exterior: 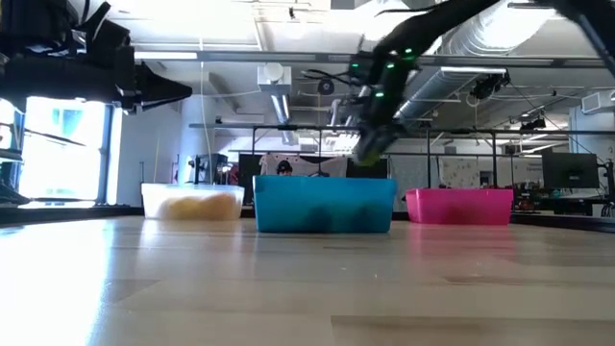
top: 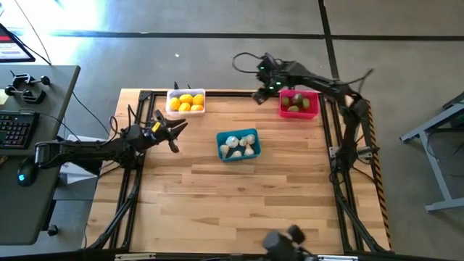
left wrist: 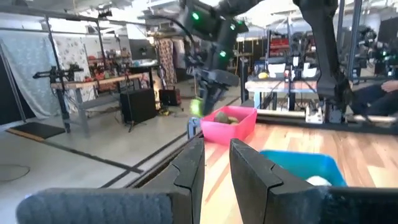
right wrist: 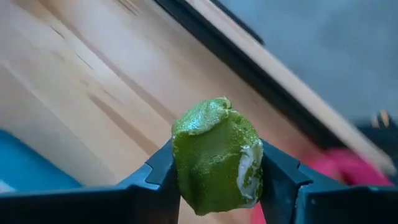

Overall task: Sort produce into baskets
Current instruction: Put the green lime into the pink bin, then return to Home Position

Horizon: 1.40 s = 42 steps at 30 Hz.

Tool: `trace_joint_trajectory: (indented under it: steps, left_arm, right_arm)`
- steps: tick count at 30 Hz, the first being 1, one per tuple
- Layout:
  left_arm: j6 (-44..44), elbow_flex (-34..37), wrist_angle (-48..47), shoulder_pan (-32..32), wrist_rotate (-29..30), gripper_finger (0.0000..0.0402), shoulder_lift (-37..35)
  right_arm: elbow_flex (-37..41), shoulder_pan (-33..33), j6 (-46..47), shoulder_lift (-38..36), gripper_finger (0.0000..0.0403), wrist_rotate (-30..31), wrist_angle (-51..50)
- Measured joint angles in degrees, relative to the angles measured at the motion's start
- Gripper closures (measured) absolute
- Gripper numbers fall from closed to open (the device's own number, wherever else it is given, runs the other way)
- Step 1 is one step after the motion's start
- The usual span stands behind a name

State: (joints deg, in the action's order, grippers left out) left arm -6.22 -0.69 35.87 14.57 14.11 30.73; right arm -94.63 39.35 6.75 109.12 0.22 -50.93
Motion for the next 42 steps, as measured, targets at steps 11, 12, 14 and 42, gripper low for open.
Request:
trace_joint_trajectory:
  steps: [11,12,14,42]
  left_arm:
    - [0.0,0.0,0.3,0.0,0.0,0.0339,-2.8]
    - [0.0,0.0,0.3,0.0,0.0,0.0339,-2.8]
    - [0.0,0.0,0.3,0.0,0.0,0.0339,-2.8]
    - [-1.5,0.0,-7.1,0.0,2.6,0.0339,-7.8]
  right_arm:
    - [26.4,8.5,5.9,-18.5,0.0264,1.4,4.7]
    - [28.1,9.2,6.3,-19.3,0.0264,1.9,5.9]
    - [30.9,10.6,6.6,-19.9,0.0263,2.7,8.0]
    - [35.5,4.5,-1.6,-28.5,0.0381,16.0,14.4]
